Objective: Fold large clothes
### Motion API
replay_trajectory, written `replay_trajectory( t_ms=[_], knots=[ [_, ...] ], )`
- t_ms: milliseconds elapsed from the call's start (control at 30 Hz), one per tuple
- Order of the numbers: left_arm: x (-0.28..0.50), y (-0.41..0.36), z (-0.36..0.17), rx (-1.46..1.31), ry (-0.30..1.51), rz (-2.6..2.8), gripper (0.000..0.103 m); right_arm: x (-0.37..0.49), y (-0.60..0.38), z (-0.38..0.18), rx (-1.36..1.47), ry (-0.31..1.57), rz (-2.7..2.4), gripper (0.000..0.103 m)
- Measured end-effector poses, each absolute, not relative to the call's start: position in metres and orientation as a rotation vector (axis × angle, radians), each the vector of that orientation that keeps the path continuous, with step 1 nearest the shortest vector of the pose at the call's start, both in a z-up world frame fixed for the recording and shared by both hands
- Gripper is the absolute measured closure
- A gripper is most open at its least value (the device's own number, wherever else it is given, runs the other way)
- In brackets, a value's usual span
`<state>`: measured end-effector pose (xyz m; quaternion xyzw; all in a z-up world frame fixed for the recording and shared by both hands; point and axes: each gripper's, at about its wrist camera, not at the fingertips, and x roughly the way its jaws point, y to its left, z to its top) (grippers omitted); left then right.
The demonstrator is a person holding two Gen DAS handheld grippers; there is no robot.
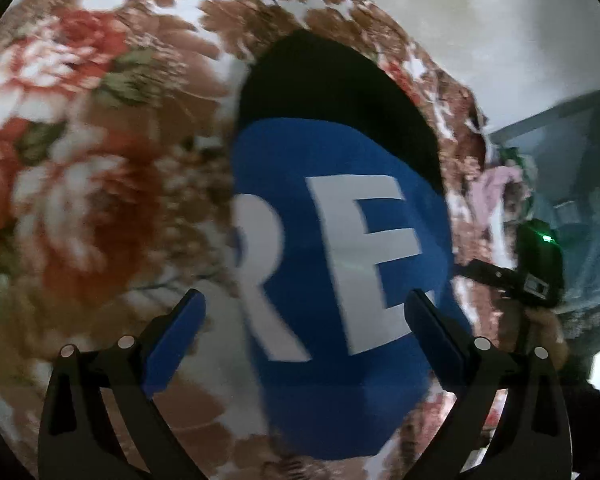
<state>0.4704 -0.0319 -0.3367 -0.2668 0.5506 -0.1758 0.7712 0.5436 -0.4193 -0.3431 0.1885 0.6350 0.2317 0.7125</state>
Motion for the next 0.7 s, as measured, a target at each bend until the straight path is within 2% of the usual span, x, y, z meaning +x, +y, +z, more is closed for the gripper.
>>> replay_trajectory(
  t_ms=[333,600,700],
  knots=[
    [0.505,-0.049,-0.376,-0.622,1.220,-0.472,0.004,0.582,-0.379,-0.396,0.578,1.540,0.618,0.004],
    [0.510,-0.045,-0.408,-0.855,1.284,-0.576,0.004,0.580,-0.373,-0.391,0.589,1.570,0.766,0.004],
    [0.511,-0.059,-0.401,-0.800,1.278,-0.619,0.004,0.587,-0.366,-0.400,0.574,1.605,0.789,0.003]
  ],
)
